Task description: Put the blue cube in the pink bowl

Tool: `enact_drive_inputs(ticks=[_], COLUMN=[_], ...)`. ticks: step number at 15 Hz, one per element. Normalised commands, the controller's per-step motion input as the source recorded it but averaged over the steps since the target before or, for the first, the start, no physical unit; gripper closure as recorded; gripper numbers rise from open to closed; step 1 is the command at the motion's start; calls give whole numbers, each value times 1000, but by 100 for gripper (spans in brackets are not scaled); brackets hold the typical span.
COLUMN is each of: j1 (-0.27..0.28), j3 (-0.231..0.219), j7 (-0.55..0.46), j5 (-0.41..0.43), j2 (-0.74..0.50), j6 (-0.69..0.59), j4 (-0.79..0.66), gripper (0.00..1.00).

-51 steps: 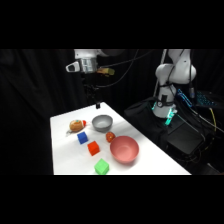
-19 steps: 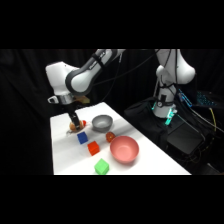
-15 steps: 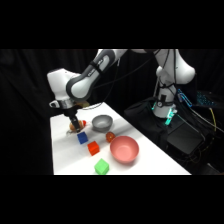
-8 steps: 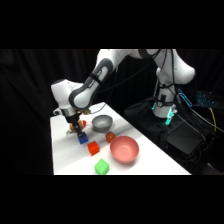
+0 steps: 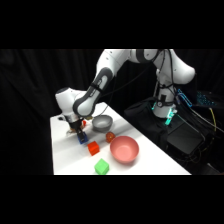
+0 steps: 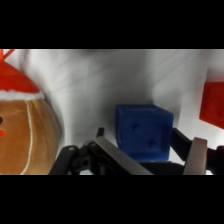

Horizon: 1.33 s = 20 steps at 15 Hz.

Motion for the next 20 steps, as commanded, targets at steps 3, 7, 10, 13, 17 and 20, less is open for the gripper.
enact_drive_inputs(ticks=[3,7,10,13,17,20], j1=[-2,50,70,37,-4,11], j3=[25,-37,-49,-1,33,6], j7=[62,116,122,51,-31,-30], j5=[-100,-147,-137,-83,-29,-31], j2=[6,-208,-367,-466,-470,-418], j6=[153,103,-78,-242,-317,-379], j4=[-2,-177,-260,-261,-200,-115], gripper=[31,73,77,77,77,77])
